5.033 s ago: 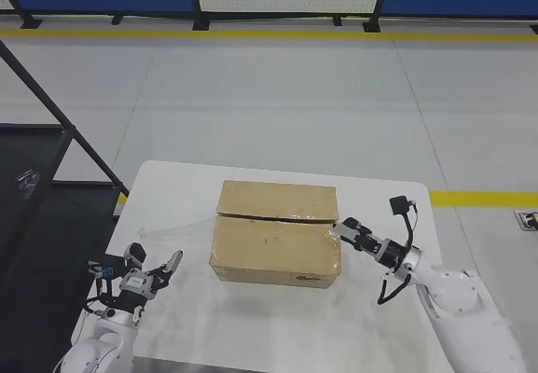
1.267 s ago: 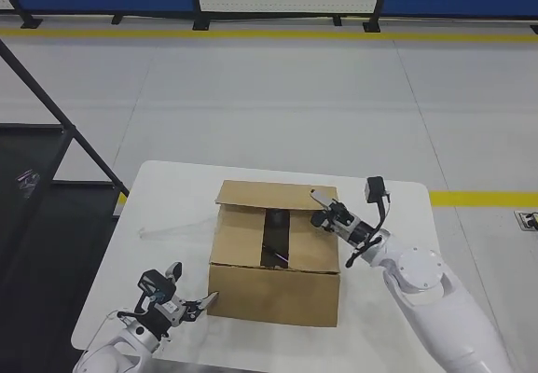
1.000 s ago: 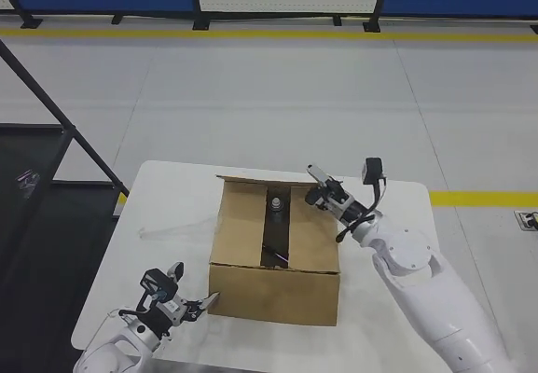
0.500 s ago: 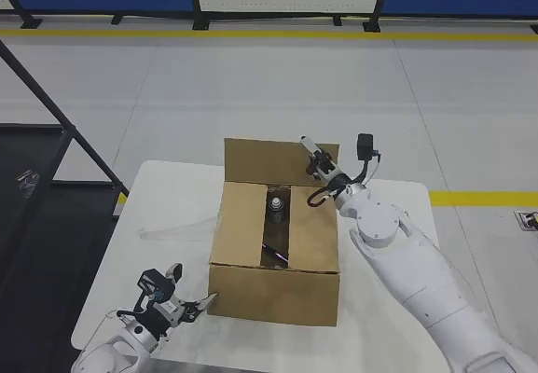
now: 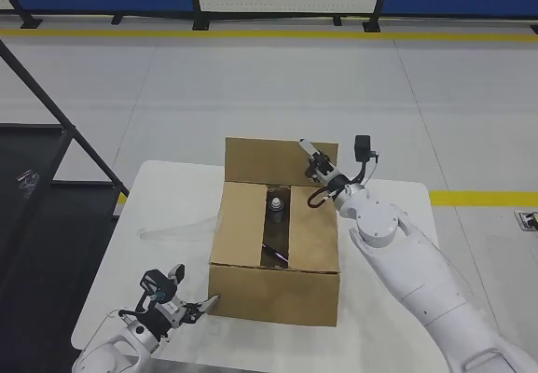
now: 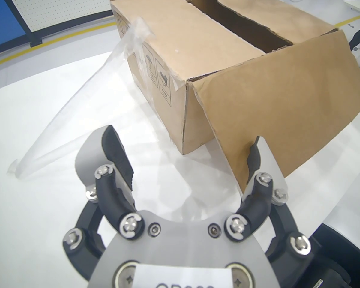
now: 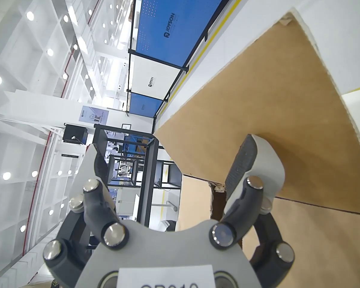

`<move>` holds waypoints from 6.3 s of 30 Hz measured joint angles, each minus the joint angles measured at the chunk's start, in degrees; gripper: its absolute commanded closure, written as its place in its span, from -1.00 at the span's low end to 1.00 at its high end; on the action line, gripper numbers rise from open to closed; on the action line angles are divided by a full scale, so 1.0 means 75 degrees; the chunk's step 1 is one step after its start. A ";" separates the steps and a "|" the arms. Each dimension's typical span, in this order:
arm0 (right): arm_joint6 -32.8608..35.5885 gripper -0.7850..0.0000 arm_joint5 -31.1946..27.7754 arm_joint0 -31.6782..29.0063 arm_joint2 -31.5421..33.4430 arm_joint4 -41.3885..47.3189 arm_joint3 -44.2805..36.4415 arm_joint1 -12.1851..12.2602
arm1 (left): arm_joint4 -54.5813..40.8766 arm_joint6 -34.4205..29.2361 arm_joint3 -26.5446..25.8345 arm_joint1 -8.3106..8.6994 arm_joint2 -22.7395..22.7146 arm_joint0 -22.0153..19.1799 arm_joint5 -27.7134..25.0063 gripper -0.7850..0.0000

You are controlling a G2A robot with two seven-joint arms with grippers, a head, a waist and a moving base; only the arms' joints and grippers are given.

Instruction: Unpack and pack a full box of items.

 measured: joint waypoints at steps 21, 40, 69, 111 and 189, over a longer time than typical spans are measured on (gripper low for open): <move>-0.1557 -1.00 0.0092 0.1223 -0.0442 0.0980 0.3269 -0.1322 | 0.0100 0.0080 0.0083 0.0034 0.0011 0.0212 0.0238 -1.00; 0.2279 -1.00 -0.2705 0.1541 0.0034 0.1231 0.4062 -0.1477 | -0.0054 0.0540 -0.0484 0.0120 -0.0498 0.0549 0.0190 -1.00; 0.5728 -1.00 -0.0960 0.1057 -0.0396 -0.0210 0.2710 -0.1461 | -0.0132 0.0688 -0.1116 0.0184 -0.1007 0.1018 0.0317 -1.00; 0.4590 -1.00 -0.1164 0.1701 -0.1015 0.1088 0.3140 -0.3103 | -0.1090 -0.0383 -0.1270 0.0058 -0.0836 0.0214 0.1859 -1.00; 0.6618 -1.00 -0.5171 -0.0890 0.2932 0.0015 -0.0534 -0.0904 | -0.1868 -0.0342 -0.2610 0.0192 -0.1652 0.0381 0.0362 -1.00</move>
